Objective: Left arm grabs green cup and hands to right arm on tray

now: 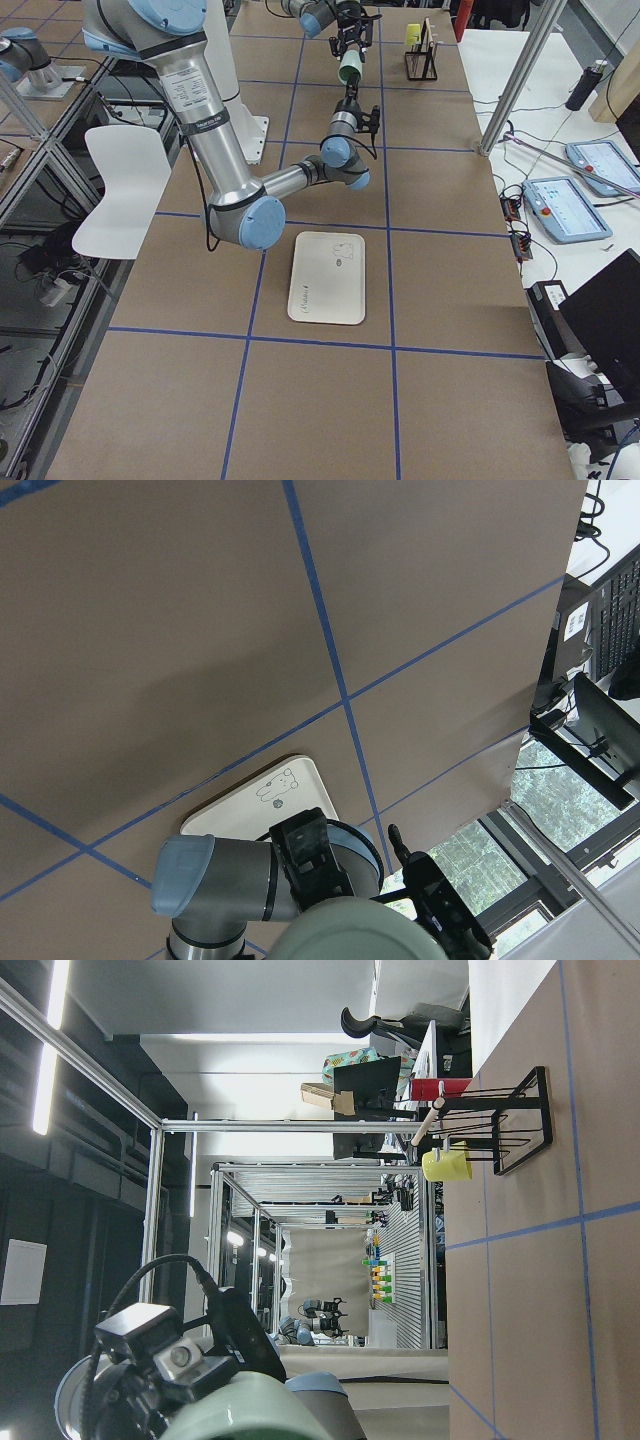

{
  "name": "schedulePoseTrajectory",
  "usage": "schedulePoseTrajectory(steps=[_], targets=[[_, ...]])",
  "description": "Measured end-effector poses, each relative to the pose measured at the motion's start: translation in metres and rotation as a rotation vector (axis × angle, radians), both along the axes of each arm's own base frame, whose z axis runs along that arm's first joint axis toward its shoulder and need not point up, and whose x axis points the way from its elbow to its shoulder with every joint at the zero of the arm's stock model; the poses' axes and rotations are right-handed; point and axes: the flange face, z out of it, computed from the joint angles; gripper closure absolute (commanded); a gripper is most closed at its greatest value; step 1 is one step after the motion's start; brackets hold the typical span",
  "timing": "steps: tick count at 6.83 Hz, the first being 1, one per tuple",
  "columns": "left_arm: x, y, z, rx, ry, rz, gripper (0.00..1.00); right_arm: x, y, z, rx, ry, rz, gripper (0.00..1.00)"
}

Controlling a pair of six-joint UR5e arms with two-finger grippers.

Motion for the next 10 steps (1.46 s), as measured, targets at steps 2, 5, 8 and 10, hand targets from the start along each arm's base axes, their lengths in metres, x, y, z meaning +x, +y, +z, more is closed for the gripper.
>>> schedulePoseTrajectory(steps=[2,5,8,10], targets=[[0.000,0.000,0.000,0.000,0.000,0.000,0.88,-0.001,0.000,-0.003,0.002,-0.005,-0.001,0.32],[0.001,0.001,0.000,0.001,0.001,0.002,0.88,-0.001,-0.001,-0.009,0.008,-0.015,-0.001,0.39],[0.002,0.002,0.000,0.003,0.004,0.005,0.88,-0.001,-0.002,-0.011,0.006,-0.021,0.004,0.39],[0.003,0.003,-0.001,0.004,0.005,0.007,0.88,-0.002,-0.002,-0.014,0.008,-0.025,0.004,0.49]])
